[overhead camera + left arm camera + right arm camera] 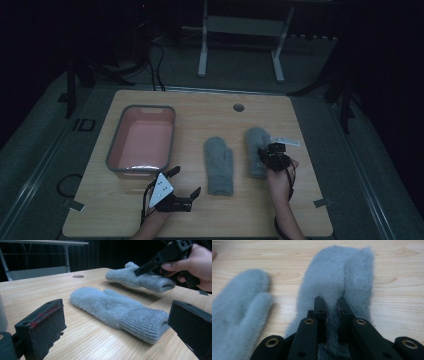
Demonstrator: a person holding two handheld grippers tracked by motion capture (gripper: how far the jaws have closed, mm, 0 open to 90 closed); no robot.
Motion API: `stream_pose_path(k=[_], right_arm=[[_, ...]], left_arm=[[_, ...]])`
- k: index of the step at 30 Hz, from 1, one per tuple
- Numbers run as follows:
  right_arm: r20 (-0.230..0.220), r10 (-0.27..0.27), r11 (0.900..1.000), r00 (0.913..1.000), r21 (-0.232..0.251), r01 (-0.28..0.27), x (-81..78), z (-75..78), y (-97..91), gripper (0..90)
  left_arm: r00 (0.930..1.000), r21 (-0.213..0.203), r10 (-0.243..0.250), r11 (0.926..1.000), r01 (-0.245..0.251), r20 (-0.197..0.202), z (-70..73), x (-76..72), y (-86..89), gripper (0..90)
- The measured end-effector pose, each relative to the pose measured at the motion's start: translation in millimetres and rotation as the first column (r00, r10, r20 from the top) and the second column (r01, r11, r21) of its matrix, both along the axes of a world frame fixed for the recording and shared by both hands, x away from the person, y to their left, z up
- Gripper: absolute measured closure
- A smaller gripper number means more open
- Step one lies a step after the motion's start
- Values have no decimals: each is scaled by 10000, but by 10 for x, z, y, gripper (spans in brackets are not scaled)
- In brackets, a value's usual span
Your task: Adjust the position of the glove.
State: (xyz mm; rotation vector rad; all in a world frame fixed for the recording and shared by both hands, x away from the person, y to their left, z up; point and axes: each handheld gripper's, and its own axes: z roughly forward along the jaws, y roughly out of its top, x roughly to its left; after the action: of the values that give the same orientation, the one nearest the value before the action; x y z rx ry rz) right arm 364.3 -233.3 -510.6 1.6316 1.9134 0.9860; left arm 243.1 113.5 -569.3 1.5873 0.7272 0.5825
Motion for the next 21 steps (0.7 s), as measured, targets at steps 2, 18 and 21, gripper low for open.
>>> stream_pose_path(k=[2,18,21], right_arm=[[-20,-23,9997,10000,261,24,-44,53,54,818],[116,1139,9886,9934,975,-1145,-349,247,815,818],[121,1331,9849,9910,1100,-1336,-388,245,934,818]], left_arm=[[10000,3,2,10000,-2,0,0,0,1,12],[10000,15,-13,10000,13,3,0,-3,2,12],[10000,22,-27,10000,27,11,0,-2,3,12]])
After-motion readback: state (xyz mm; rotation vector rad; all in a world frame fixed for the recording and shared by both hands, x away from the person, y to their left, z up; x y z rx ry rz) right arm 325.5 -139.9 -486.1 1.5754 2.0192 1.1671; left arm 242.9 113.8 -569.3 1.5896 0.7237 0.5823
